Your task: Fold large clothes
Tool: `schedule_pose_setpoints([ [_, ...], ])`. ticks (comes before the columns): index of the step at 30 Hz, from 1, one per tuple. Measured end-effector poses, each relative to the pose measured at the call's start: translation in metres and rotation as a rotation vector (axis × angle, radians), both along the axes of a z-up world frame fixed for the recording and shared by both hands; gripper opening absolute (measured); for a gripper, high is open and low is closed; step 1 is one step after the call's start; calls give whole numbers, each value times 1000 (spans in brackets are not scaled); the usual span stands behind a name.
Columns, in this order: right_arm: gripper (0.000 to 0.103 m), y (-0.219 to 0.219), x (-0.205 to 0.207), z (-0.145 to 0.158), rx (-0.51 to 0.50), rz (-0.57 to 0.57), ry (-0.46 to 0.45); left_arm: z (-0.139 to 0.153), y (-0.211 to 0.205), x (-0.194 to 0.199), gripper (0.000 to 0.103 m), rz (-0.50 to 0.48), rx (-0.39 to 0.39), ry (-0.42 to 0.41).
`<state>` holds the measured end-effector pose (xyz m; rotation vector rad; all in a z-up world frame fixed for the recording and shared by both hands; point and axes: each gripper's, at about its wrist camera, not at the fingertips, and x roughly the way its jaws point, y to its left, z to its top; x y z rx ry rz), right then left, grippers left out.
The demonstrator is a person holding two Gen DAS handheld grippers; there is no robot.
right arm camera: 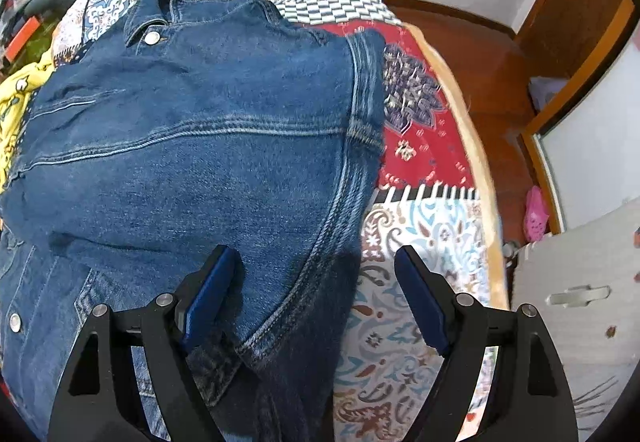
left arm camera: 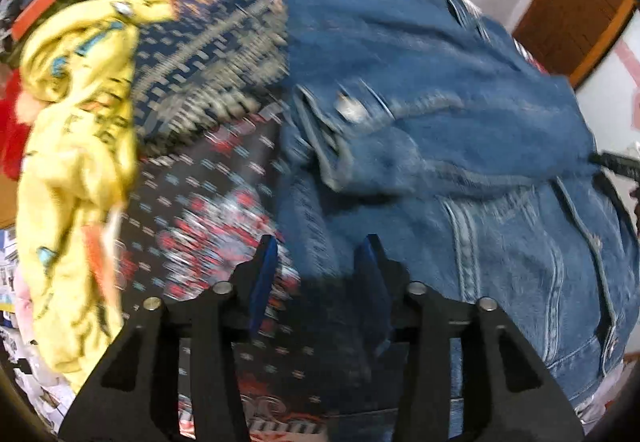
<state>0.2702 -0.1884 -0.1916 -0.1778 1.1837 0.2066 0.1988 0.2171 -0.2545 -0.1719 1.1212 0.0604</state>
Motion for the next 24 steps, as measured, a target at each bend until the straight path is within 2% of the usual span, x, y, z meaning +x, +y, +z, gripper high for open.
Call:
schedule_pose_setpoints([
  [4, 80, -2, -2, 22, 25, 7, -61, 27, 25, 15, 59, 72, 9, -75],
  [8, 80, -8, 7, 41, 79, -24, -117, 50, 37, 52, 59, 92, -26, -131],
  [12, 80, -15, 25, 47, 139, -76, -145, 54, 43, 93, 59, 79, -78, -154],
  [18, 80, -32, 63, 21, 227, -161, -78, 22, 49, 154, 60, 93, -140, -101],
  [21, 80, -38, 82, 2, 284, -197, -32, -3, 53, 178, 60, 86, -201, -63],
  [23, 76, -41, 91, -8, 365, -202, 0, -21, 61, 192, 60, 97, -253, -36],
  [24, 69, -40, 97, -14, 404, -209, 9, -30, 67, 198, 60, 120, -299, -25],
])
